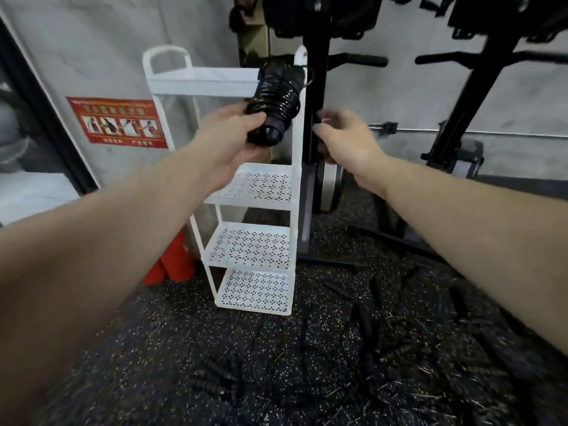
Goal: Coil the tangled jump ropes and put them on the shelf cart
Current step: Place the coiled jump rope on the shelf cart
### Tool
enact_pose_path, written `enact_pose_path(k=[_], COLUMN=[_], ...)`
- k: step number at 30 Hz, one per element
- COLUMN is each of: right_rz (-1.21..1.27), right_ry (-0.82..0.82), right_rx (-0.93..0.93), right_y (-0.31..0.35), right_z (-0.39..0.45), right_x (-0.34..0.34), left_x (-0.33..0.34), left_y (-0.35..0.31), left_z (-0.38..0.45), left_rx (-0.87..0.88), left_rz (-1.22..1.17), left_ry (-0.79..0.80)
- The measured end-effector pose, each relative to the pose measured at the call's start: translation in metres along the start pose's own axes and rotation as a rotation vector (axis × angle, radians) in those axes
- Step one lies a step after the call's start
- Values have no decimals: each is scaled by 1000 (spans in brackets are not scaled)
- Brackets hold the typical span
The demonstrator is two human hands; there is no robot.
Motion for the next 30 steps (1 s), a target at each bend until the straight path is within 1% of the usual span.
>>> enact_pose_path(k=[3, 6, 9, 12, 16, 19, 23, 26, 28, 30], right_rz=[-340, -606, -790, -902, -979, -930, -910, -899, -895, -896], right_ry=[2, 44, 91, 97, 116, 74, 82, 98, 110, 143], right_rx=[-216, -352, -414, -385, -339, -377, -390, -402, -396, -381], right_y=[30, 52, 60, 58, 47, 48, 45, 42, 42, 42], right_z=[29, 51, 69, 83, 87, 89, 93, 93, 92, 90], right_x=[4, 16, 31, 40, 50, 50, 47, 45, 46, 47], left_x=[-4, -11, -14, -11, -8, -6, -9, -15, -19, -17], left_y=[-30, -53, -69, -76, -74, -71, -57, -52, -53, -55], left_z=[34, 68, 101, 126, 155, 170, 179, 178, 175, 172], left_rx=[71, 113, 122, 85, 46, 23, -115, -183, -180, -132], left_rz=[11, 42, 114, 193, 274, 291, 323, 441, 508, 518], left_ry=[-80, -162, -199, -233, -279, -293, -293, -315, -327, -326])
Point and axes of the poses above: each hand's wrist, its own z-axis towards the middle knuckle, its own x-axis out of the palm, y = z × x, the point moved 6 cm from there along z, towards the middle knuckle, and after that the axes turned 7 degrees about -z, right-handed, at the moved point
